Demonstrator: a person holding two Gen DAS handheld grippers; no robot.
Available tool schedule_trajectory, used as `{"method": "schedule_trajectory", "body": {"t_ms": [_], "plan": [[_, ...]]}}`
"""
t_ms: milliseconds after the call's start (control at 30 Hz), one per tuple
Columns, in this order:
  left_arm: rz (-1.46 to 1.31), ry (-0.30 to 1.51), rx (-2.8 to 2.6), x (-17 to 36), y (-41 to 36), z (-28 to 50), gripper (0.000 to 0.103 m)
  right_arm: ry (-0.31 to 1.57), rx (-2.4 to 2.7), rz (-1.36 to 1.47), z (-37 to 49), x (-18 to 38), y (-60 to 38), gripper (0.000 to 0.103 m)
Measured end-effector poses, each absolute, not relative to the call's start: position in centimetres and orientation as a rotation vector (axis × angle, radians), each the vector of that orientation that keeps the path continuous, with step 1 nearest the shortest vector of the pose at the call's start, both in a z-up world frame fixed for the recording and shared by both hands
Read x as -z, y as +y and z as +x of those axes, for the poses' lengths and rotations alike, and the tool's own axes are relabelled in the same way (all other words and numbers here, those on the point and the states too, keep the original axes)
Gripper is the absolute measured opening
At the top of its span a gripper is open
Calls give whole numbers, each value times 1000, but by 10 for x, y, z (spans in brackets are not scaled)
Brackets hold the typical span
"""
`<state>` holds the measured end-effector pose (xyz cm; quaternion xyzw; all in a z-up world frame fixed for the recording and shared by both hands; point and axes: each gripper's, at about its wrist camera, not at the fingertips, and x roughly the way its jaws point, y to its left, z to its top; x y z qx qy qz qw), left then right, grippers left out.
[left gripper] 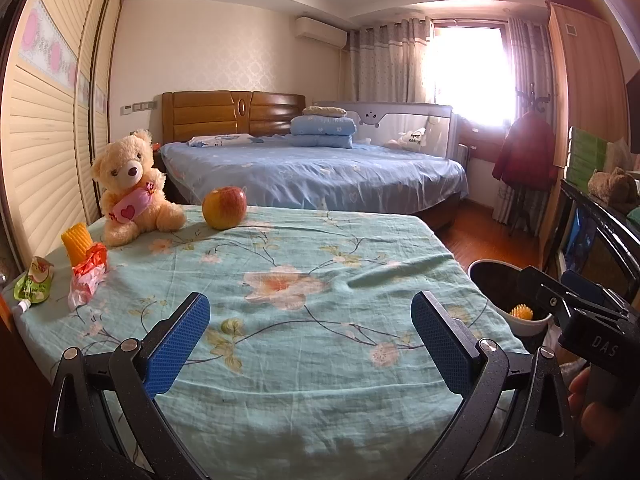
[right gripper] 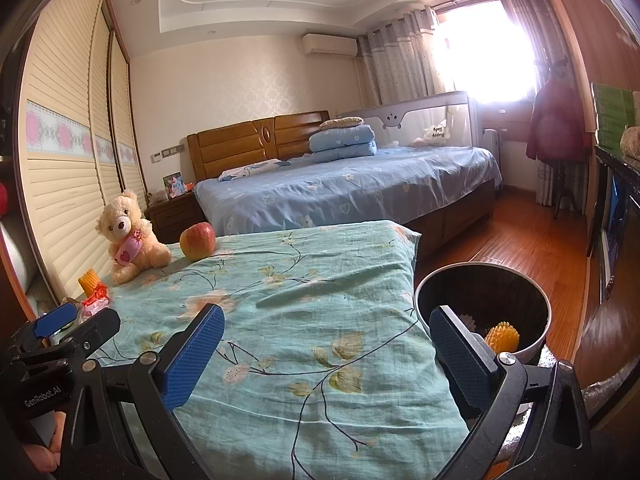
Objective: Collect trash
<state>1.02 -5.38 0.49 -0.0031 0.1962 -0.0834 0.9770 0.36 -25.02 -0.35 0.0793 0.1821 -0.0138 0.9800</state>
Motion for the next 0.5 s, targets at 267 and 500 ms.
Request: {"method": "schedule_trajectory", "body": {"t_ms": [267,500], "plan": [[-5,397,170,-5,-54,10,103,367,27,160,4,3,-250,103],[-3,399,170,-3,-54,11,103,367,28,161,4,3,-250,103]]}}
